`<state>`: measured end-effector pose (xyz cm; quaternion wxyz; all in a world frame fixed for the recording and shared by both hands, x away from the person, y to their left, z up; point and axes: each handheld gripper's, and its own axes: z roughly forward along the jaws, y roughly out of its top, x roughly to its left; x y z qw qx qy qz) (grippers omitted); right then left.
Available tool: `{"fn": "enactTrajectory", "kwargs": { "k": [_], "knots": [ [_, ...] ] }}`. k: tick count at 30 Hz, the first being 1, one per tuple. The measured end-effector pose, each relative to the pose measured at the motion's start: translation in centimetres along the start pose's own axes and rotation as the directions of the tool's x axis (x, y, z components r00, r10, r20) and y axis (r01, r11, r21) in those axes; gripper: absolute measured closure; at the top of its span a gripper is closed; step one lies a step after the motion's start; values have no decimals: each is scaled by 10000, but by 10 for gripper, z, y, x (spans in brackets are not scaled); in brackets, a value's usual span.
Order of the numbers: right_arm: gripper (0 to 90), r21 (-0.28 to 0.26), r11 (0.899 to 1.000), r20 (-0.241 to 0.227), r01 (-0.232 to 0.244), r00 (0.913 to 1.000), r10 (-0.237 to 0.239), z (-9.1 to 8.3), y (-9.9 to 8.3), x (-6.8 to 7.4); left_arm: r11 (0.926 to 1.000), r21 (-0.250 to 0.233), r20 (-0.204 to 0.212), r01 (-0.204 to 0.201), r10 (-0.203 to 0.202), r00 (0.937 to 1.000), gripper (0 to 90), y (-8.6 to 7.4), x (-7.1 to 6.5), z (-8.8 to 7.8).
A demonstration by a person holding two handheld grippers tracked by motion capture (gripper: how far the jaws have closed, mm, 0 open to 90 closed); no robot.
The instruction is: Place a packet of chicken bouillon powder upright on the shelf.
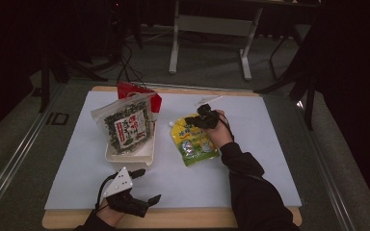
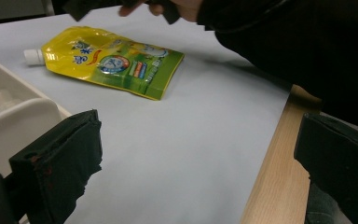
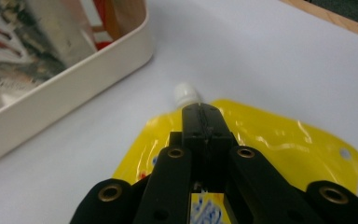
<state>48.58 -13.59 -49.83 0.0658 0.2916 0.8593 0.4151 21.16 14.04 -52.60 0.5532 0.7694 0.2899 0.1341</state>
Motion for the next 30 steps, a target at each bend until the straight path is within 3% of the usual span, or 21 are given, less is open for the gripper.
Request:
{"fn": "enactTrajectory", "kwargs": {
  "k": [13, 18, 20, 30],
  "knots": [
    [899, 440, 9987, 291, -275, 9992, 262, 48, 22, -8, 10000, 95, 26, 25, -26, 10000, 20, -3, -3, -3],
    [899, 614, 9974, 337, -371, 9988, 351, 58, 25, -9, 9999, 92, -26, -48, 49, 10000, 20, -3, -4, -4],
    [899, 861, 9956, 660, -379, 9973, 323, 64, 26, -10, 9999, -25, -272, -110, 109, 9996, 20, -3, -4, -7],
    [899, 1464, 9885, 922, -377, 9954, 243, 82, 27, -13, 9999, 69, -215, 88, -87, 9997, 20, -5, -3, -6]
  ]
}}
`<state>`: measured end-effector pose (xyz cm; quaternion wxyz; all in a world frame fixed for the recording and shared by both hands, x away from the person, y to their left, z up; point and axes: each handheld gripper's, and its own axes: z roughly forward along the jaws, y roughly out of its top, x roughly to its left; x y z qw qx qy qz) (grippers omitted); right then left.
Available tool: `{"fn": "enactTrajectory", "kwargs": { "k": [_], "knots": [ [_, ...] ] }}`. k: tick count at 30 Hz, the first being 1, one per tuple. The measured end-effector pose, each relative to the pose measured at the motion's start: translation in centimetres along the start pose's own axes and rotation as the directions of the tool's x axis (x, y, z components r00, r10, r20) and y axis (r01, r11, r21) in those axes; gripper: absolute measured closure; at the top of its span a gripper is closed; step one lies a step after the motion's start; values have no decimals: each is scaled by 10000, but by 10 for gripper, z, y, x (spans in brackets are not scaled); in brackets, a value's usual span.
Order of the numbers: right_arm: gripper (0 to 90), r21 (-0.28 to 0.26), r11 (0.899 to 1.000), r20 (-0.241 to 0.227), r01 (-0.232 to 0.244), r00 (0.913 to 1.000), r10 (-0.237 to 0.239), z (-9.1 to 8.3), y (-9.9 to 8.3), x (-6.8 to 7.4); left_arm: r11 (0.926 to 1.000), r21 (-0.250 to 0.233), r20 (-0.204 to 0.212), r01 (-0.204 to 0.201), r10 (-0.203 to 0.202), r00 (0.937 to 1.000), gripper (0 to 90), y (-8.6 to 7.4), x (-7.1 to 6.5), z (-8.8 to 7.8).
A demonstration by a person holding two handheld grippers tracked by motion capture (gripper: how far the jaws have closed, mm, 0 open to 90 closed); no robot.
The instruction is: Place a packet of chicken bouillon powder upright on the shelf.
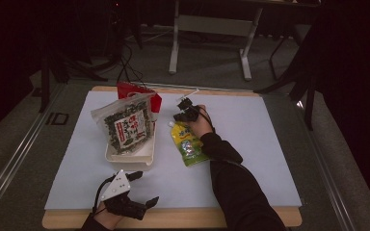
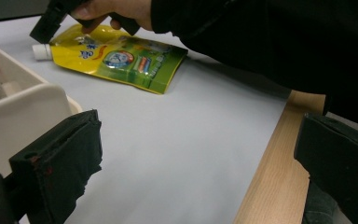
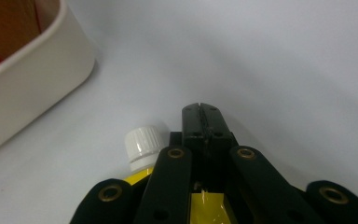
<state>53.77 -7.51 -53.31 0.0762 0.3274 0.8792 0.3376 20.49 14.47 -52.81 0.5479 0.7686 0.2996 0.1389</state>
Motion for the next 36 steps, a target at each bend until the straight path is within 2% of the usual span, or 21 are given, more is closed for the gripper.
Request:
{"fn": "enactTrajectory", "kwargs": {
  "k": [6, 8, 11, 17, 22, 29, 33, 36],
  "knots": [
    [899, 80, 9999, -109, -65, 9999, 66, 2, 0, 1, 10000, 37, 75, 28, -29, 10000, 20, -1, 1, 0],
    [899, 100, 9999, -85, 120, 9999, -119, 1, -1, 3, 10000, 65, 102, 1, -1, 9999, 20, -1, 1, 0],
    [899, 254, 9996, -115, 152, 9998, -149, 0, -3, 4, 10000, 84, 110, 24, -25, 9999, 20, -1, 1, 1],
    [899, 419, 9991, -162, -23, 9999, 30, -6, -10, 4, 9999, 98, 95, -34, 33, 9999, 20, -1, 0, 2],
    [899, 516, 9987, -162, -14, 9999, 23, -18, -23, 4, 9999, 138, 130, -51, 50, 9999, 20, 0, 0, 3],
    [898, 569, 9984, 218, 53, 9997, -65, -43, -48, 0, 9996, 212, 156, -169, 166, 9997, 20, 0, -2, 5],
    [898, 415, 9987, 104, -306, 9995, 302, -56, -65, -4, 9996, 258, 143, -133, 129, 9998, 20, 0, -1, 7],
    [898, 327, 9988, 104, -372, 9993, 369, -65, -76, -3, 9994, 296, 164, -172, 167, 9997, 20, 1, -2, 8]
  ]
}}
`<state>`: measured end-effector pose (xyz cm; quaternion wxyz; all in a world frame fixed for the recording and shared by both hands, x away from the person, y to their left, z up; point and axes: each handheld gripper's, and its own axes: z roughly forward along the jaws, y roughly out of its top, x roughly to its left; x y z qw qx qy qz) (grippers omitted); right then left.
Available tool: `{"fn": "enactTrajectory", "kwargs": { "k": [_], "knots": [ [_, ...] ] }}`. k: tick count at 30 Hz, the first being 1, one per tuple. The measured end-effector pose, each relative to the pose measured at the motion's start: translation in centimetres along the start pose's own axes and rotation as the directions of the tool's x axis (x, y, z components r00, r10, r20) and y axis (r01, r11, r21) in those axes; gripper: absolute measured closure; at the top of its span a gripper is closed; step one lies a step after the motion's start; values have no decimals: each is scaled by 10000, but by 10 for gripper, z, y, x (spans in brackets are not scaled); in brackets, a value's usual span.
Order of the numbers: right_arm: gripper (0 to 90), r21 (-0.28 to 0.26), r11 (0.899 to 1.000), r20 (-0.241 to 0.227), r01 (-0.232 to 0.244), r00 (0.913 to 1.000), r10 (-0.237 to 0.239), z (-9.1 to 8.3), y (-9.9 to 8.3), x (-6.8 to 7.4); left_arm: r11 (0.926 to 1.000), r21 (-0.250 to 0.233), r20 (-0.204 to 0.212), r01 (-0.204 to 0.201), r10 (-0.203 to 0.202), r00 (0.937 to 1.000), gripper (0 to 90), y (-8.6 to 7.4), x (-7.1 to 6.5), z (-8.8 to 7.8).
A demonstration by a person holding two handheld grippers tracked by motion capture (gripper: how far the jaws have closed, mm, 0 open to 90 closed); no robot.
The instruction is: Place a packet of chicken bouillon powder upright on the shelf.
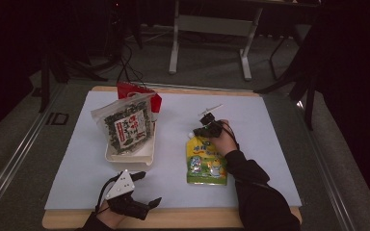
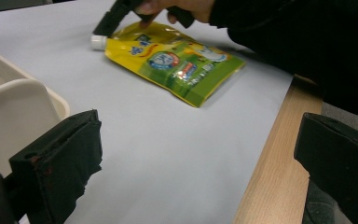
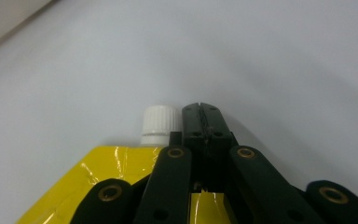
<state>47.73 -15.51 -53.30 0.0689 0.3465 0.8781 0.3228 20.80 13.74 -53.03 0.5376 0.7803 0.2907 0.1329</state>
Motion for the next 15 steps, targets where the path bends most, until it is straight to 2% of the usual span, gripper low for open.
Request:
{"fn": "enactTrajectory", "kwargs": {
  "k": [5, 11, 15],
  "knots": [
    [898, -54, 9999, -56, 108, 9999, -108, -10, -14, 6, 10000, 44, 10, -31, 31, 10000, 20, 0, 0, 1],
    [898, -63, 9989, -380, 469, 9982, -471, -20, -30, 25, 10000, 50, 76, -61, 60, 10000, 20, 1, 0, 3],
    [898, 41, 9975, -392, 706, 9968, -704, -24, -36, 35, 9999, 50, 84, -88, 88, 9999, 20, 2, 0, 3]
  ]
}}
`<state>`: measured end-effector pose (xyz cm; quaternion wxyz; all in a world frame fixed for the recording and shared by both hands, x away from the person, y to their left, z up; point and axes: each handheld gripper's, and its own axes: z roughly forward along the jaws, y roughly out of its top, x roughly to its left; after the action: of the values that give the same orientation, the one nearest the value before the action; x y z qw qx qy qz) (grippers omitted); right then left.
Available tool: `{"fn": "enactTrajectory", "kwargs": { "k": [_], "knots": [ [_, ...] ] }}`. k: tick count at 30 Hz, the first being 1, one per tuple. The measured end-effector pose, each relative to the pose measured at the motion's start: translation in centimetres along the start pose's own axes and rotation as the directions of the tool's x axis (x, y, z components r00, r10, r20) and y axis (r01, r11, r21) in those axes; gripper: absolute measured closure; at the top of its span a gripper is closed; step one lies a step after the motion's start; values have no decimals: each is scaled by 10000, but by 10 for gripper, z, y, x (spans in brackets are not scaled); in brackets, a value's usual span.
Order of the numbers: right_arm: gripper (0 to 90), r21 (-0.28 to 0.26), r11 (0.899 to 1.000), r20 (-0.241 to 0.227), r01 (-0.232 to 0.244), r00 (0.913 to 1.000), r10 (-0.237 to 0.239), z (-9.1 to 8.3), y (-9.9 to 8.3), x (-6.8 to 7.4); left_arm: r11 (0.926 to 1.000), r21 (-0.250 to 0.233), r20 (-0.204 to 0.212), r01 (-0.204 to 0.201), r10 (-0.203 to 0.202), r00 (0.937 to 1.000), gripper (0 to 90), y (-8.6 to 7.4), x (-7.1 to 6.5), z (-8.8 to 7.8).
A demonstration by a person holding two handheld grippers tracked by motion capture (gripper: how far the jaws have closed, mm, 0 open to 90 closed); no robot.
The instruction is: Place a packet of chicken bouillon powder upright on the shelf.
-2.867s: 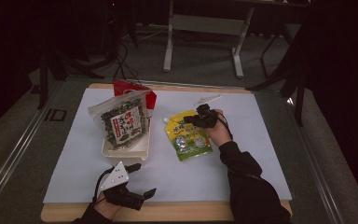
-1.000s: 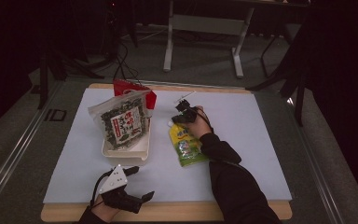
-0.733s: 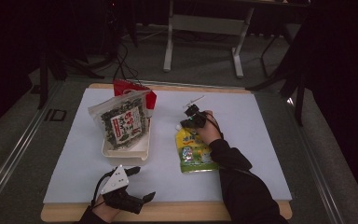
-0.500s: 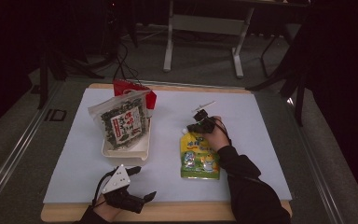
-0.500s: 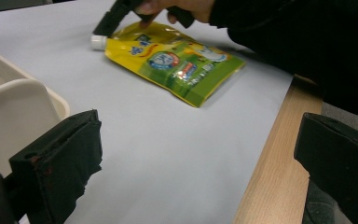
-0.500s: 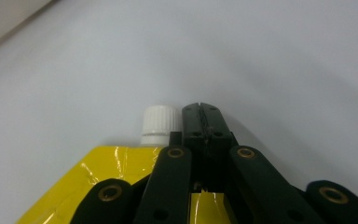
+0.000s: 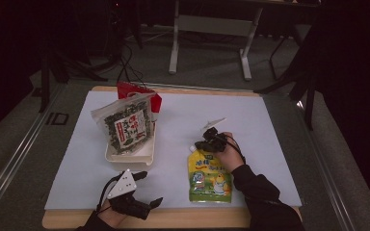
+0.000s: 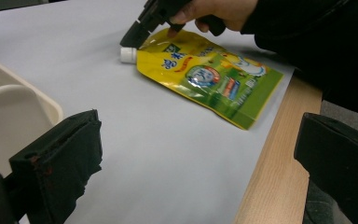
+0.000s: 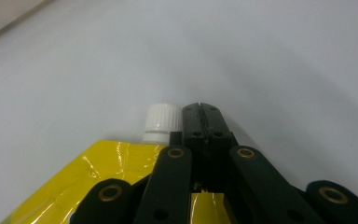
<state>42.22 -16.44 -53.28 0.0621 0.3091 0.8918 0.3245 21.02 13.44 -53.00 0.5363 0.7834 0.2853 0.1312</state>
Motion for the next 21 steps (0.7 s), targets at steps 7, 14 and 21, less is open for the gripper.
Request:
{"fn": "enactTrajectory", "kwargs": {
  "k": [7, 14, 21],
  "knots": [
    [730, -305, 9995, 235, 119, 9997, -111, -16, 1, -1, 10000, -70, -32, -16, 15, 10000, 20, 0, 0, -1],
    [487, -476, 9983, 189, 348, 9992, -340, -55, -10, -4, 10000, -28, 16, -11, 11, 10000, 20, 0, -1, 0],
    [329, -151, 9994, 468, 297, 9985, -290, -68, -36, -13, 10000, -21, 29, -51, 51, 10000, 20, 1, -2, 0]
  ]
}}
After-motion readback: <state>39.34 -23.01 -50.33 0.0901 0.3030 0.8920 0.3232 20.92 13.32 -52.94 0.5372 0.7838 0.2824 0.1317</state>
